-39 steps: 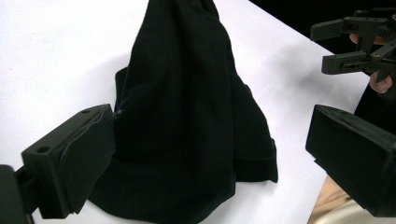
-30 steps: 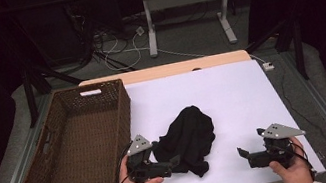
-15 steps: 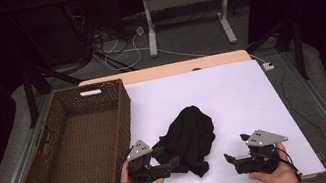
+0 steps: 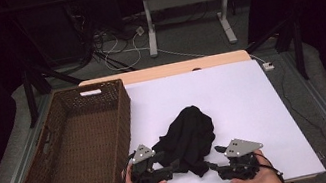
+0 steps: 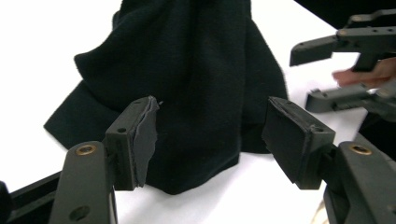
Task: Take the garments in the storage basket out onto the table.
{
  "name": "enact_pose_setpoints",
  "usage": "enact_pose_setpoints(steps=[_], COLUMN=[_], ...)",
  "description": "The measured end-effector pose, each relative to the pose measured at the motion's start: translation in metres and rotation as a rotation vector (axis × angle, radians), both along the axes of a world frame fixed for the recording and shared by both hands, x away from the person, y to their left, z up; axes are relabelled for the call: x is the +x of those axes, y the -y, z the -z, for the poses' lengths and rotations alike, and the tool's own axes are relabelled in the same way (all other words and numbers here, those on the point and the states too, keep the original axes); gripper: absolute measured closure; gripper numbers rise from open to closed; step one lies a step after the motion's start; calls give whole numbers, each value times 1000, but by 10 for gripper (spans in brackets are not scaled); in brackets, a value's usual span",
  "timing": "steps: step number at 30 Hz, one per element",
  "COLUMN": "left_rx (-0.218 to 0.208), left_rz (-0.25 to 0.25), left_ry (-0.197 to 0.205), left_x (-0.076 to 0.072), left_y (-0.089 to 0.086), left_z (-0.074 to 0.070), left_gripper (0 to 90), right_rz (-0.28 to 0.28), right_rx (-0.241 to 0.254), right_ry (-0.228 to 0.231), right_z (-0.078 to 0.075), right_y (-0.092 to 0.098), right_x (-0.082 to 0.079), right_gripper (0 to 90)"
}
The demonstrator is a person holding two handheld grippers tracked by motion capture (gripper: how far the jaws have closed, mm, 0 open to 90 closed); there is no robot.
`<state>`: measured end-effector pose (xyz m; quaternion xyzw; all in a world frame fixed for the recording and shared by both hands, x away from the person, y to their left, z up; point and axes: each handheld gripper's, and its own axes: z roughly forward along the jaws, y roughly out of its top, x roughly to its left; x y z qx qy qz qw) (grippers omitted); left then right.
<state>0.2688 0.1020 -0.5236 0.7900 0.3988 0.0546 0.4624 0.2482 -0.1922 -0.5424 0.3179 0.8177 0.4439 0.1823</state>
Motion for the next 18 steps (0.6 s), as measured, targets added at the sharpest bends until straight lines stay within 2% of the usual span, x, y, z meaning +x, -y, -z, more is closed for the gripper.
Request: enact_pose_setpoints(steps=[4,6,8,12,16,18], left_rx=[0,0,8,12,9,13], left_rz=[3,2,3,5,-5,-8], left_ry=[-8,-24,-34,-34,-38,-29], left_x=[1,1,2,3,3,3], left_y=[0,0,0,0,-1,-1], left_z=[5,6,6,6,6,5], left_gripper=[356,378,399,415,416,417], right_rz=[-33,-59,-62,-78,-76,-81], right_rx=[-14,-17,-42,-67,-52,-32], right_ry=[-5,-22,-38,-67,-68,-84], right_z=[2,4,9,14,11,8], right_y=[-13,-18,-23,-30,-31,-31], right_x=[-4,-4,-3,3,5,6], right_gripper=[437,453,477,649,824,866])
